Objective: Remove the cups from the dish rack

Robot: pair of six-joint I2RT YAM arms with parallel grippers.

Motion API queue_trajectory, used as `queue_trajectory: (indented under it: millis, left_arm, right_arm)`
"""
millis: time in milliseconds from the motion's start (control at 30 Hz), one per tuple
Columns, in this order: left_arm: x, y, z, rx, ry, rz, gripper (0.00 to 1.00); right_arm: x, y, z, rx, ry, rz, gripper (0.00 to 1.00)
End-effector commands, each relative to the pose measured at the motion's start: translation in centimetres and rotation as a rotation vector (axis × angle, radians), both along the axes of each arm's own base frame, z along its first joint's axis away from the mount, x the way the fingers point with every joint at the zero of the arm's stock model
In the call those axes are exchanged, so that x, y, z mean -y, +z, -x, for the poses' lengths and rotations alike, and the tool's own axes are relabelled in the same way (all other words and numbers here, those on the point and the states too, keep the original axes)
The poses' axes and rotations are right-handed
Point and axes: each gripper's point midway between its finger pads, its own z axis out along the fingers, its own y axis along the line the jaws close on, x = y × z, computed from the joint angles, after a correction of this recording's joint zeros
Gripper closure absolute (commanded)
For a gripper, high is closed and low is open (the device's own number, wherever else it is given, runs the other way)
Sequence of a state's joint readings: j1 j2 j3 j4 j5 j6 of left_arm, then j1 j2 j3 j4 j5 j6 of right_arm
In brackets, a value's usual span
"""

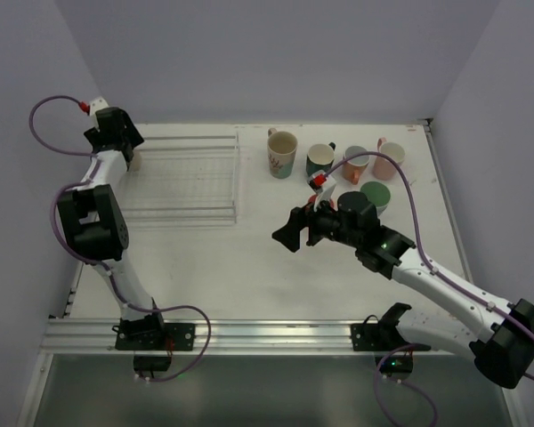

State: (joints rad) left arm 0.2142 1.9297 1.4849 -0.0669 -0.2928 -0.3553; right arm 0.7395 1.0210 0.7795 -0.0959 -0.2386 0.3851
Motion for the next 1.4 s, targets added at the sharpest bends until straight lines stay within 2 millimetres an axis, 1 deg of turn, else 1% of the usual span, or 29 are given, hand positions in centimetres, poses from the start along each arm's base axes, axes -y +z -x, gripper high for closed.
queue_trajectory:
  millis: [0,200,433,467,500,533,567,600,633,667,700,733,767,800,833,867,900,933,967,1000,1033,1067,1100,1133,1167,1200,1233,1300,1367]
  left_arm:
    - [-1.6,1.2,-0.8,0.035,0.033,-0.055,0.19]
    - [-1.8,1.0,-1.7,0.057,0.029,-0.064,0.19]
    - [-0.9,2.3,-1.1,0.097,-0.007,-0.048,0.58]
    - [-0.7,2.6,-0.9,0.105,-0.012,-0.045,0.61]
    - [-0.5,3.9,-0.6,0.13,-0.016,-0.044,0.63]
    - [-0.1,3.6,-0.1,0.128,-0.023,-0.03,0.67]
    - [0.1,4.1,0.3,0.142,-0.026,-0.021,0.68]
    - [0.4,5.8,0.8,0.181,-0.028,-0.016,0.69]
    - [1.0,5.1,1.5,0.182,-0.031,0.019,0.71]
    - [1.5,5.5,1.9,0.198,-0.036,0.041,0.71]
    - [2.1,7.1,2.6,0.236,-0.048,0.058,0.72]
    - [3.2,6.2,3.3,0.236,-0.069,0.116,0.73]
    - [4.0,6.5,3.8,0.252,-0.081,0.144,0.73]
    - [4.8,8.5,4.7,0.3,-0.1,0.156,0.74]
    - [6.4,7.7,5.3,0.298,-0.14,0.209,0.74]
    - [7.2,8.2,5.9,0.314,-0.162,0.23,0.75]
    - [8.1,10.2,7.0,0.362,-0.191,0.24,0.75]
    - [10.1,9.5,8.0,0.358,-0.245,0.312,0.76]
    - [11.1,9.9,8.7,0.378,-0.276,0.341,0.76]
    - [12.6,12.7,10.0,0.459,-0.32,0.375,0.77]
    - [14.5,12.2,11.1,0.454,-0.388,0.427,0.77]
    - [15.7,14.4,12.6,0.508,-0.436,0.447,0.77]
    - [16.7,15.5,13.5,0.539,-0.477,0.472,0.77]
    - [18.9,15.6,14.7,0.544,-0.55,0.558,0.77]
    - [20.0,16.5,15.7,0.571,-0.594,0.594,0.77]
    - [21.6,19.3,17.5,0.648,-0.66,0.641,0.77]
    - [23.0,19.4,18.7,0.648,-0.721,0.681,0.77]
    - [25.1,22.2,21.2,0.716,-0.814,0.749,0.77]
    - [26.6,23.4,23.3,0.749,-0.886,0.793,0.77]
  right_arm:
    - [-0.6,2.7,-0.3,0.05,0.005,-0.054,0.07]
    - [-0.4,2.2,-0.4,0.038,-0.008,-0.042,0.07]
    - [-0.5,2.3,-0.7,0.042,-0.02,-0.049,0.07]
    - [-0.6,2.5,-0.8,0.046,-0.018,-0.051,0.07]
    - [-0.6,2.7,-0.9,0.051,-0.018,-0.057,0.07]
    - [-0.7,2.7,-0.9,0.051,-0.019,-0.059,0.07]
    - [-0.8,2.9,-1.0,0.055,-0.019,-0.065,0.07]
    - [-0.9,3.2,-1.1,0.054,-0.023,-0.075,0.07]
    - [-1.1,3.4,-1.2,0.054,-0.024,-0.084,0.07]
    - [-1.2,3.7,-1.3,0.053,-0.026,-0.099,0.07]
    - [-1.4,3.7,-1.3,0.044,-0.028,-0.107,0.07]
    - [-1.9,4.6,-1.6,0.042,-0.031,-0.148,0.07]
    - [-2.1,5.0,-1.6,0.036,-0.031,-0.17,0.07]
    - [-2.4,5.4,-1.6,0.028,-0.029,-0.193,0.07]
    - [-2.7,6.2,-1.6,0.015,-0.033,-0.242,0.07]
    - [-2.9,6.4,-1.7,0.002,-0.038,-0.264,0.07]
    - [-3.1,7.3,-1.8,0.009,-0.04,-0.306,0.07]
    - [-3.3,7.8,-1.7,-0.013,-0.045,-0.34,0.07]
    - [-3.3,8.1,-1.7,-0.017,-0.048,-0.362,0.07]
    - [-3.4,9.1,-1.6,-0.021,-0.051,-0.407,0.07]
    - [-3.5,9.5,-1.6,-0.022,-0.051,-0.427,0.07]
    - [-3.5,10.0,-1.6,-0.019,-0.053,-0.446,0.07]
    - [-3.6,10.8,-1.6,-0.021,-0.056,-0.478,0.07]
    - [-3.8,11.4,-1.5,-0.02,-0.053,-0.498,0.07]
    - [-3.9,11.8,-1.5,-0.021,-0.051,-0.515,0.07]
    - [-4.2,12.4,-1.5,-0.021,-0.044,-0.543,0.07]
    - [-4.6,12.8,-1.3,-0.024,-0.03,-0.56,0.07]
    - [-5.3,13.6,-1.2,-0.035,-0.004,-0.608,0.07]
    - [-5.8,14.0,-1.2,-0.039,0.009,-0.634,0.07]
